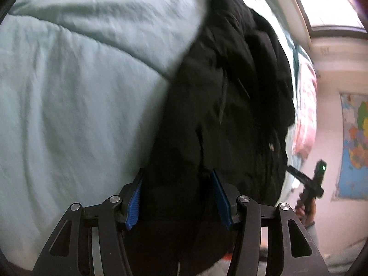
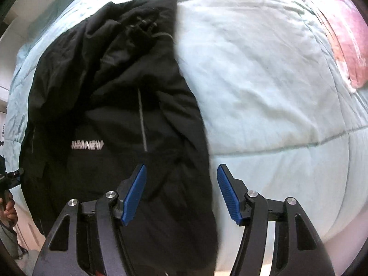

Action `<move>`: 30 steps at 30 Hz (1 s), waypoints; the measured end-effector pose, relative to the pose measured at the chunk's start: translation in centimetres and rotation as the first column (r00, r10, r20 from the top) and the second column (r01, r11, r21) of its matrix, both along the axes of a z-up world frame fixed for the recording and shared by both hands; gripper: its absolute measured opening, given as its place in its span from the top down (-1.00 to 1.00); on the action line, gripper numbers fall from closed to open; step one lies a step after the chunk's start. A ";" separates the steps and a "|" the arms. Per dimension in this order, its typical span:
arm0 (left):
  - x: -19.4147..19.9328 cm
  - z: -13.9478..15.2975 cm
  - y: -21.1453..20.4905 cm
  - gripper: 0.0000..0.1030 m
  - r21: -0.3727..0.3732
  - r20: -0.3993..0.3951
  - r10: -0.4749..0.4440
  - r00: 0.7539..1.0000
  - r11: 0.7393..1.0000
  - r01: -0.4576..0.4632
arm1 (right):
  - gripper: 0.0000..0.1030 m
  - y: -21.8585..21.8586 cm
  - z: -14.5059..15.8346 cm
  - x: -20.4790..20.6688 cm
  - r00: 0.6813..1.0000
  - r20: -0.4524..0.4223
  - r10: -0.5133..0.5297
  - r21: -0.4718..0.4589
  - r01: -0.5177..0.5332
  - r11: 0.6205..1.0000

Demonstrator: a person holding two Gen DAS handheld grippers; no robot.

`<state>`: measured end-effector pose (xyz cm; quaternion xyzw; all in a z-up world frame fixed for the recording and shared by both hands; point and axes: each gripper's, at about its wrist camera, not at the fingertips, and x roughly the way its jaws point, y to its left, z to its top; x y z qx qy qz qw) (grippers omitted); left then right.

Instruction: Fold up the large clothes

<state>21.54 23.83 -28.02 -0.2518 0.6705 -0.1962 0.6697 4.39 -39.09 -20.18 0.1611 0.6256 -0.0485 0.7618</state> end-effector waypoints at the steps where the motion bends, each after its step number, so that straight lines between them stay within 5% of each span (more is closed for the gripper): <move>1: -0.4 0.4 -0.4 -0.10 -0.005 0.012 -0.024 1.000 1.000 0.024 | -0.26 -0.3 0.0 -0.9 1.000 -0.012 -0.004 0.002 0.004 1.000; 11: -0.4 1.1 -1.9 -0.10 -0.175 -0.006 -0.016 1.000 0.984 0.014 | -0.26 -2.3 -2.8 -9.9 0.988 -0.070 -0.141 0.173 0.152 0.973; 13: -0.3 1.1 -2.0 -0.10 -0.183 -0.013 -0.007 1.000 0.983 0.004 | 0.05 -2.4 -3.9 -10.5 0.986 -0.071 -0.148 0.234 0.160 0.959; 14: -0.3 1.5 -2.2 -0.11 -0.189 -0.010 0.002 1.000 0.982 -0.004 | 0.38 -2.1 -4.0 -10.9 0.990 -0.052 -0.130 0.266 0.139 0.954; 19: -0.2 5.7 -3.9 -0.11 -0.323 0.100 -0.001 0.995 0.946 0.034 | 0.46 -0.6 -0.8 -10.8 0.995 0.054 -0.084 0.320 0.062 0.946; 22: 0.1 5.6 -5.2 -0.11 -0.273 0.108 -0.059 0.992 0.958 0.087 | 0.46 0.3 0.0 -10.6 0.996 0.079 -0.042 0.342 0.012 0.939; 28: -2.8 1.4 -5.1 -0.11 -0.162 -0.019 -0.106 0.994 0.982 0.101 | 0.40 2.1 -3.1 -12.1 1.000 0.003 -0.010 0.331 0.009 0.944; 30: -4.2 0.1 -4.4 -0.11 -0.141 -0.075 -0.119 0.990 0.984 0.108 | 0.22 2.4 -3.6 -12.7 1.000 -0.013 -0.005 0.334 0.009 0.943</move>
